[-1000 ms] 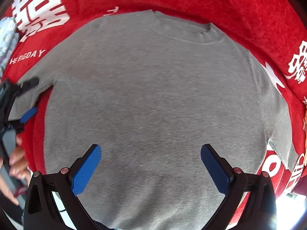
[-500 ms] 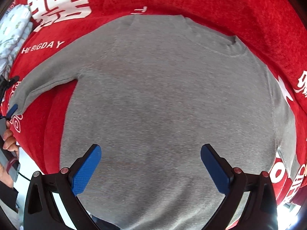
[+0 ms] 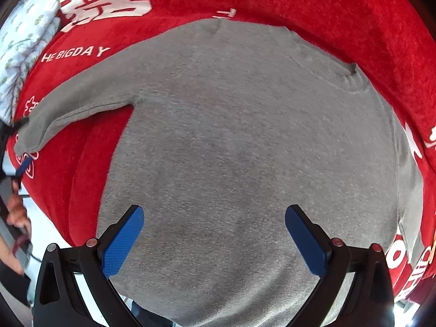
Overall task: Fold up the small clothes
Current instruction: 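Move the left tool to the sweater sleeve cuff and close on it, then lift the sleeve with the left tool and fold it across the sweater body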
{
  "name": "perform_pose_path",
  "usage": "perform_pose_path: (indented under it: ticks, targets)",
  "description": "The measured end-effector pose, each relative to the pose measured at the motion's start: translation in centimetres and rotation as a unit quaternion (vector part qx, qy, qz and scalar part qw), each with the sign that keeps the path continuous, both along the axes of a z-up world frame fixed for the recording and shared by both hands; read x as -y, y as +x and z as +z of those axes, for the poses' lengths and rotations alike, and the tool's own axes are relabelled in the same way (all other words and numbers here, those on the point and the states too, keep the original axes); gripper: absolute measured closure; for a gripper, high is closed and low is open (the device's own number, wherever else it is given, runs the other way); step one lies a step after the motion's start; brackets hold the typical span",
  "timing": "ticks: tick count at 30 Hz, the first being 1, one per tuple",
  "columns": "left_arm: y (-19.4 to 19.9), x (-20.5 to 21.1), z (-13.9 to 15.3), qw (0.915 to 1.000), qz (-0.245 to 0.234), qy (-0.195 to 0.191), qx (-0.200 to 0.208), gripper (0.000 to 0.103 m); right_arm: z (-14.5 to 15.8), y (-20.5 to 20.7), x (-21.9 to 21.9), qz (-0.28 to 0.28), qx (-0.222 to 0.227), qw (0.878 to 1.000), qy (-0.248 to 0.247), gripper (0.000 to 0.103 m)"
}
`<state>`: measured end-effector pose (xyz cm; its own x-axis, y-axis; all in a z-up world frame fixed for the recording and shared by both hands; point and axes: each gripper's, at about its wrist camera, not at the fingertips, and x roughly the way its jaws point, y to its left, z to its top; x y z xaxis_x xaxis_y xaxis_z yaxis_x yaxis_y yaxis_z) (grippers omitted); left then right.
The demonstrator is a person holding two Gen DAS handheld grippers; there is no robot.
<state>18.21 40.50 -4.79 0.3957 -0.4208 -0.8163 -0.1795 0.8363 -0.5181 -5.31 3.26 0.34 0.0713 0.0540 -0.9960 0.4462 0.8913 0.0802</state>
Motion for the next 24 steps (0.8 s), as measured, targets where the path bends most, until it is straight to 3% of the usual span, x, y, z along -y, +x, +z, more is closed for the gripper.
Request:
perform_pose_path:
  ticks: [3, 5, 6, 7, 9, 11, 13, 18, 20, 22, 24]
  targets:
    - [1.5, 0.4, 0.3, 0.9999, 0.004, 0.006, 0.01, 0.0, 0.0, 0.6, -0.7, 0.014, 0.003, 1.0, 0.001, 0.0]
    - [1.9, 0.2, 0.5, 0.9997, 0.009, 0.019, 0.01, 0.005, 0.0, 0.9, -1.0, 0.017, 0.005, 1.0, 0.003, 0.0]
    - [1.9, 0.2, 0.7, 0.9993, 0.01, 0.033, 0.011, 0.024, 0.0, 1.0, -1.2, 0.018, 0.007, 1.0, 0.005, 0.0]
    - [1.9, 0.2, 0.9, 0.9983, 0.005, 0.056, 0.013, 0.054, 0.0, 1.1, -1.2, 0.018, 0.008, 1.0, 0.006, 0.0]
    - [2.5, 0.3, 0.6, 0.9968, -0.01, 0.079, 0.009, 0.087, 0.0, 1.2, -1.4, 0.019, 0.011, 1.0, 0.007, 0.0]
    - [2.6, -0.6, 0.4, 0.9986, -0.015, 0.05, 0.011, 0.087, 0.0, 1.1, -1.3, 0.017, 0.011, 1.0, 0.009, 0.0]
    - [2.8, -1.0, 0.5, 0.9993, -0.021, 0.027, 0.015, 0.099, -0.1, 0.9, -1.1, 0.013, 0.012, 1.0, 0.008, 0.0]
    - [2.4, -0.3, 3.2, 0.9969, -0.061, -0.011, 0.049, 0.099, -0.4, 0.4, -0.3, -0.001, 0.011, 1.0, 0.008, 0.0]
    - [1.8, 0.6, 4.1, 0.9956, -0.079, 0.01, 0.05, 0.098, -0.4, 0.3, 0.0, -0.004, 0.011, 1.0, 0.008, 0.0]
    - [0.9, 0.5, 4.0, 0.9961, -0.068, 0.047, 0.031, 0.098, -0.1, 0.3, 0.2, -0.007, 0.013, 1.0, 0.01, 0.0]
    - [0.1, -0.1, 2.9, 0.9969, -0.063, 0.048, 0.002, 0.098, 0.2, 0.3, 0.4, -0.009, 0.018, 1.0, 0.012, 0.0]
